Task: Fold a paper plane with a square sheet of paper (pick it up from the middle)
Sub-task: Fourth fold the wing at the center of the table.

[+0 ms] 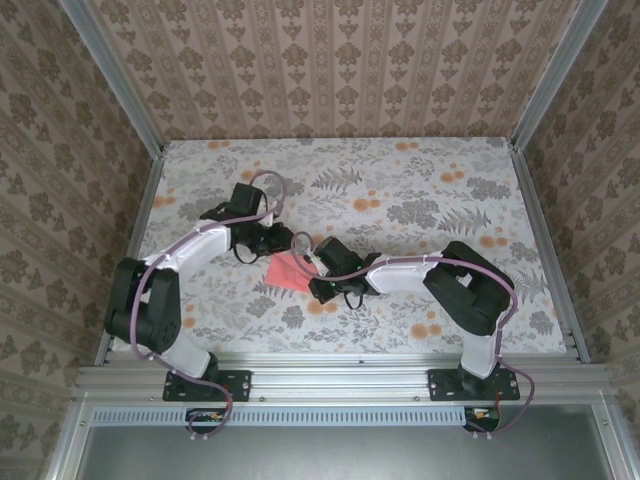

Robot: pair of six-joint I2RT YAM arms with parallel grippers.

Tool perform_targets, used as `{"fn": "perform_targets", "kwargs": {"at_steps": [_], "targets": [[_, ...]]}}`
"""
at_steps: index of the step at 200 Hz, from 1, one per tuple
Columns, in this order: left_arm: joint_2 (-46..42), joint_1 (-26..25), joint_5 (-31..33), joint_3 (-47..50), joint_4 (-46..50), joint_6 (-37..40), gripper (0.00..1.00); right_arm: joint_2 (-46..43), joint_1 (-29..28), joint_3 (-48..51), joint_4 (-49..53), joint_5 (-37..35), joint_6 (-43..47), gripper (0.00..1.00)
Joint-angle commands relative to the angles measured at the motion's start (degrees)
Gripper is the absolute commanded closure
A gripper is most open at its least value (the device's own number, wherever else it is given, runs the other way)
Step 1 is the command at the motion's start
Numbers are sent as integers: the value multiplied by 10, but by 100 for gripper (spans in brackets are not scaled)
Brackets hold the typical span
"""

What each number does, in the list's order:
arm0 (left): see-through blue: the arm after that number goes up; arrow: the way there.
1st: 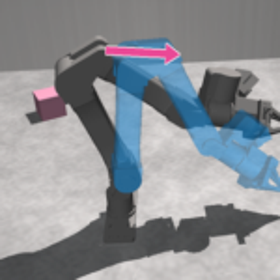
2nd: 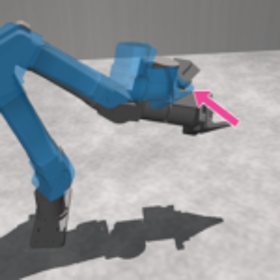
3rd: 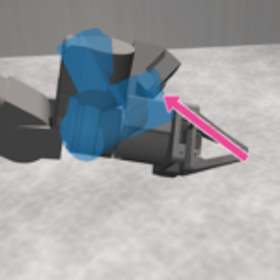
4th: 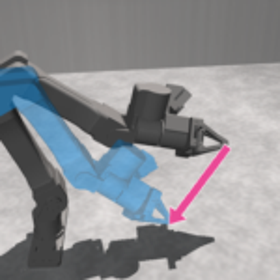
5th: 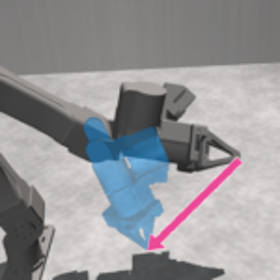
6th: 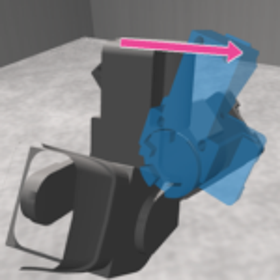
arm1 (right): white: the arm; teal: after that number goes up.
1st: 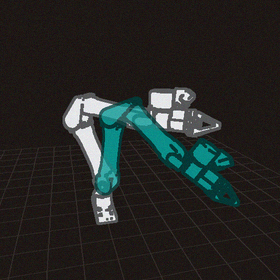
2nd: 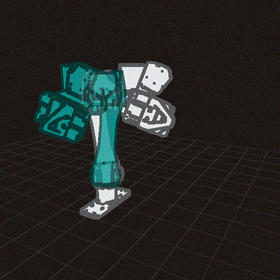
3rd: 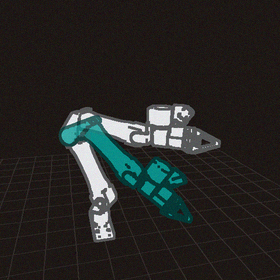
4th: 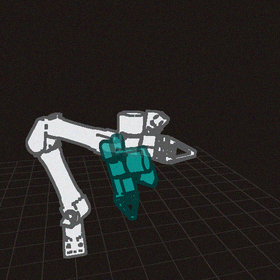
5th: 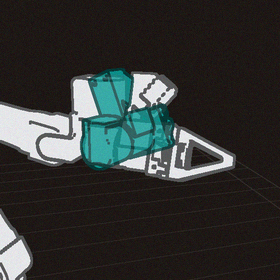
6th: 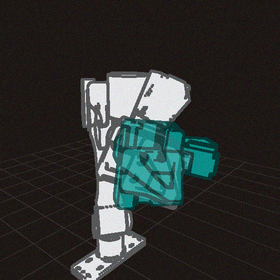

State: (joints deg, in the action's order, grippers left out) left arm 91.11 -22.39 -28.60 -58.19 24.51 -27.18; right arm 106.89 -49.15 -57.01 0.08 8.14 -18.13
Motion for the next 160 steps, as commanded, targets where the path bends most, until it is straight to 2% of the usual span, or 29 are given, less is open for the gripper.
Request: {"fn": "perform_targets", "kwargs": {"at_steps": [1, 50, 160], "targets": [[36, -9, -37, 14, -31, -15, 81, 22, -8, 5, 53, -15, 4, 90], [84, -22, -33, 36, -43, -4, 84, 25, -8, 5, 51, -19, -1, 91], [102, -17, 53, 64, -14, 48, 84, 15, -8, 12, 54, -24, 0, 92]]}}
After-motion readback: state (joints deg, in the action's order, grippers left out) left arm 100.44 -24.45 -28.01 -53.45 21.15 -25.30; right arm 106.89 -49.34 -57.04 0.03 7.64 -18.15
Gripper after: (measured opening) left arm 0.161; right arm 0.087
